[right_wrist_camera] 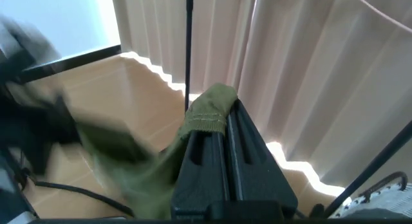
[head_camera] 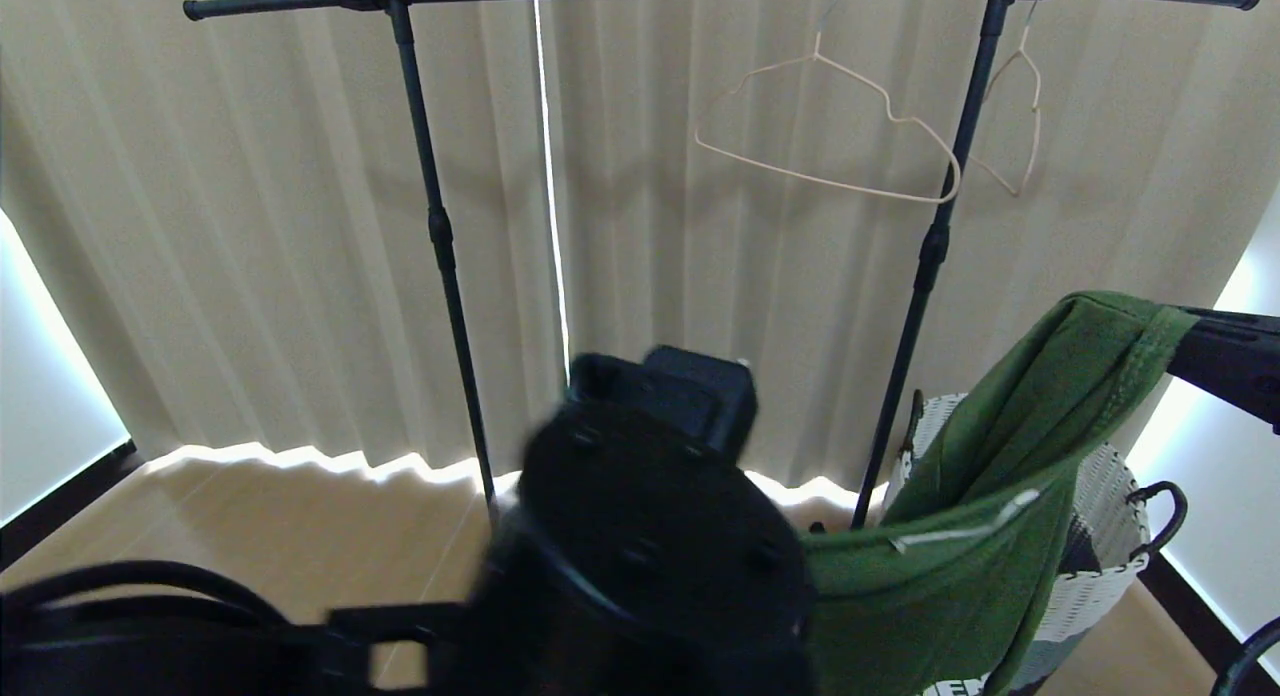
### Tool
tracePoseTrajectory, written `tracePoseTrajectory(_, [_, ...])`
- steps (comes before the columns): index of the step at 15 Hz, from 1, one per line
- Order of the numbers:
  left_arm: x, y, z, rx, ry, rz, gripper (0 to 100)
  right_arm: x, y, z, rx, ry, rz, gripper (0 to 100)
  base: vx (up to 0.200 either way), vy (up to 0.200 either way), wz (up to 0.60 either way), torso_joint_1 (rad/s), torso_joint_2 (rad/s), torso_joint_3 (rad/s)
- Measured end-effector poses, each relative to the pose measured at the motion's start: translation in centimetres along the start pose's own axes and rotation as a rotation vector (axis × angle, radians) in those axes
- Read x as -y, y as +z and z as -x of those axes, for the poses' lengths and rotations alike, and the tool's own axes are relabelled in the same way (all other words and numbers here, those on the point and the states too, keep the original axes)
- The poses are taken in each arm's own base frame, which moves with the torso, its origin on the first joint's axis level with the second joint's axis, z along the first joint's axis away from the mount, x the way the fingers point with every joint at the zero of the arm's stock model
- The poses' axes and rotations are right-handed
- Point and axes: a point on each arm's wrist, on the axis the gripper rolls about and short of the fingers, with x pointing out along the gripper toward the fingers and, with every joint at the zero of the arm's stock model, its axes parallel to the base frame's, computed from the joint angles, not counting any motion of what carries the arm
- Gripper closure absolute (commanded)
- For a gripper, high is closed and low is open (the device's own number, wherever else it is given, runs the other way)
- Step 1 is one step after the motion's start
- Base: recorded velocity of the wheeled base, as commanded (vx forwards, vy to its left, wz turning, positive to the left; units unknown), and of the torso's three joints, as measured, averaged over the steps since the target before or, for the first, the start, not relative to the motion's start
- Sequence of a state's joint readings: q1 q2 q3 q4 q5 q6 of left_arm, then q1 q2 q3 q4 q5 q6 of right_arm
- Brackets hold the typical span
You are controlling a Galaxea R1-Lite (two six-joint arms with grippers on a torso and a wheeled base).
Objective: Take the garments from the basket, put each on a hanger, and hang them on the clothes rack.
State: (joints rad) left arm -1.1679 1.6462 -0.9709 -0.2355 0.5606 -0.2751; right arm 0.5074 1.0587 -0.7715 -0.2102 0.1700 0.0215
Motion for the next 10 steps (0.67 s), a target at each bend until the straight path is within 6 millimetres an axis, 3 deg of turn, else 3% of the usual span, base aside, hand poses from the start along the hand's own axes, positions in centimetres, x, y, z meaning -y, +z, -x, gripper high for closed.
tracePoseTrajectory(4, [-7.8,3.4,5.2,0.131,0.048,-0.12,100,0.1,0.3,-0.3,0.022,-0.002,0.004,100,0.0,0.0,0.0,0.0,0.0,0.0])
tracePoseTrajectory(7, [-11.7,3.6,8.8,0.104,0.05,-0.157,100,0.3,1.0,-1.2,0.045,-0.003,0.008,100,0.0,0.0,0.0,0.0,0.0,0.0])
tracePoseTrajectory(10, [-14.2,3.5,11.5,0.118,0.005,-0.129,100,0.5,1.4,-2.7,0.062,0.0,0.011,100,0.0,0.0,0.0,0.0,0.0,0.0])
